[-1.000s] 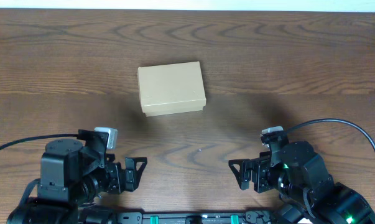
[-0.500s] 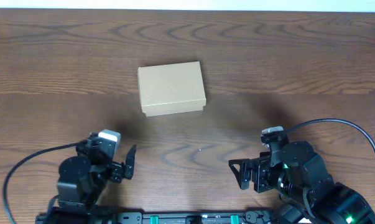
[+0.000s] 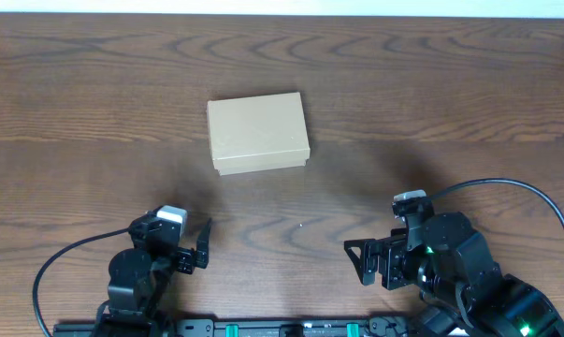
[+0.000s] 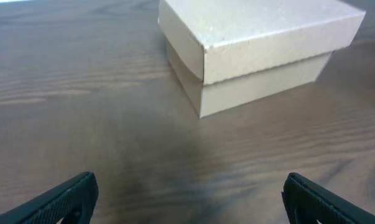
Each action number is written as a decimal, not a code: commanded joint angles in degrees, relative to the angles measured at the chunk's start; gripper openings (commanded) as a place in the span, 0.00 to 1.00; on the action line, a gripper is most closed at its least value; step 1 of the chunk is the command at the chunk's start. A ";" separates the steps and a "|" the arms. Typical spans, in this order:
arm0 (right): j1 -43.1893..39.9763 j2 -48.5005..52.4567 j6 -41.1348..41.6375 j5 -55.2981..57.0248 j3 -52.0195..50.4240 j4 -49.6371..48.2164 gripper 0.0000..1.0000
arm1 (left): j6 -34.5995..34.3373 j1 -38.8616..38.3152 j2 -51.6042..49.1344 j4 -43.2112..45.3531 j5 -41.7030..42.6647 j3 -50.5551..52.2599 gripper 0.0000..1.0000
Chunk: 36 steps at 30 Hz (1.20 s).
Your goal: Pack container
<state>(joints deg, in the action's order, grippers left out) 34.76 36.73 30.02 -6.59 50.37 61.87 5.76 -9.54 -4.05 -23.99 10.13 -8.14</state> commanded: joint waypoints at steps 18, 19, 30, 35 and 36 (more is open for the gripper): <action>0.52 -0.09 0.81 0.35 -0.28 -0.07 0.99 | -1.07 0.20 3.80 0.00 1.44 1.16 0.95; 0.52 -0.09 0.81 0.35 -0.28 -0.07 0.99 | -1.07 0.20 3.80 0.00 1.42 1.16 0.95; 0.52 -0.09 0.81 0.37 -0.28 -0.07 0.99 | -1.07 0.20 3.80 0.00 1.44 1.16 0.95; 1.53 -1.18 -7.67 9.66 -1.11 -1.05 0.99 | -1.07 0.20 3.80 0.00 1.44 1.16 0.95; 1.55 -2.08 -9.68 11.58 -1.90 -2.25 0.99 | -1.07 0.20 3.80 0.00 1.44 1.16 0.95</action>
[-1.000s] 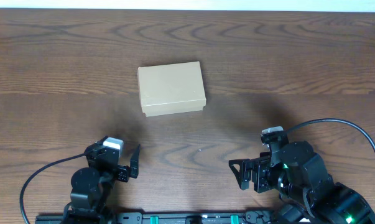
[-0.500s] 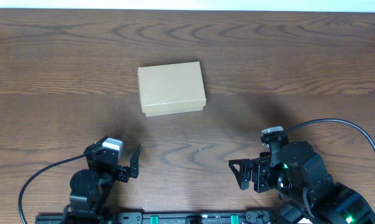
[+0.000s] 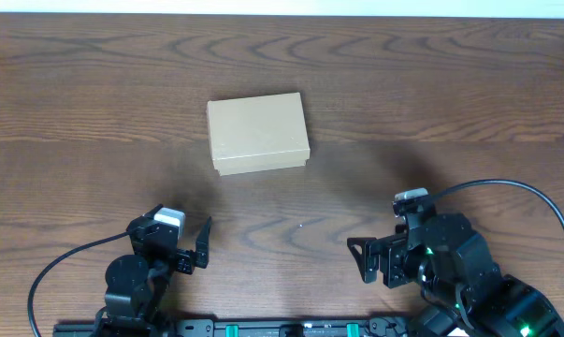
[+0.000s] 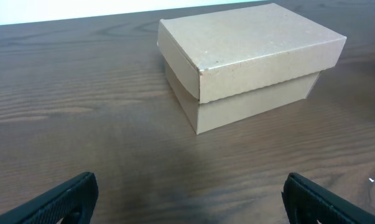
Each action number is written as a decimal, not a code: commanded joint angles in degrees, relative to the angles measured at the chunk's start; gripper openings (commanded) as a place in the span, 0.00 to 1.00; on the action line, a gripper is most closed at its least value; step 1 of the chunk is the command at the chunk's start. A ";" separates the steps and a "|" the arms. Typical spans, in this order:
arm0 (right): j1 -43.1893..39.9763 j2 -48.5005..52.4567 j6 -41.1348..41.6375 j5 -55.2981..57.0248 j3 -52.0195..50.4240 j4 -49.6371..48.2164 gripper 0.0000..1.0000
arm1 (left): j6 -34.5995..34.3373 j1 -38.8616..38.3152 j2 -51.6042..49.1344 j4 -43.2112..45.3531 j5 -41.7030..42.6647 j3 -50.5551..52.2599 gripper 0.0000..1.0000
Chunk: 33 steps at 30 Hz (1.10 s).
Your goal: Pack container
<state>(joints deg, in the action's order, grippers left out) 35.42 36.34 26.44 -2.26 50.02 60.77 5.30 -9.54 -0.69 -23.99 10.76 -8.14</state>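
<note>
A shut tan cardboard box [image 3: 258,133] with its lid on sits left of the table's middle; in the left wrist view the box [image 4: 249,59] lies ahead and to the right. My left gripper [image 3: 169,234] is near the front edge, well short of the box. In the wrist view the left gripper [image 4: 190,199] is open wide, with only bare wood between its black fingertips [image 4: 75,193]. My right gripper [image 3: 364,260] is low at the front right, far from the box. One finger stands wide of its wrist and nothing is held.
The dark wooden table [image 3: 431,84] stretches around the box. Black cables [image 3: 534,201] loop from both arm bases along the front edge. A tiny pale speck [image 3: 300,224] lies on the wood between the arms.
My left gripper has drawn back a little toward the front edge, so the box sits farther off and whole in the wrist view. Its jaws remain wide open. The box and right arm are unmoved.
</note>
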 commanded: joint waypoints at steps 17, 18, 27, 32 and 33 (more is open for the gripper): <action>-0.72 -28.39 -17.33 6.51 -36.81 -27.71 0.99 | -0.61 0.20 0.44 0.00 0.79 1.16 0.95; -0.72 -29.31 -16.39 6.51 -37.94 -27.93 0.99 | -0.61 0.20 0.44 0.00 0.81 1.16 0.95; -0.68 -36.11 -13.84 6.71 -41.44 -28.11 0.99 | -0.61 0.20 0.44 0.00 0.81 1.16 0.95; -0.61 -36.06 -12.76 6.12 -41.44 -28.22 0.99 | -0.61 0.20 0.44 0.00 0.81 1.16 0.96; -0.61 -36.06 -12.76 6.12 -41.44 -28.22 0.99 | -0.61 0.20 0.44 0.00 0.81 1.16 0.95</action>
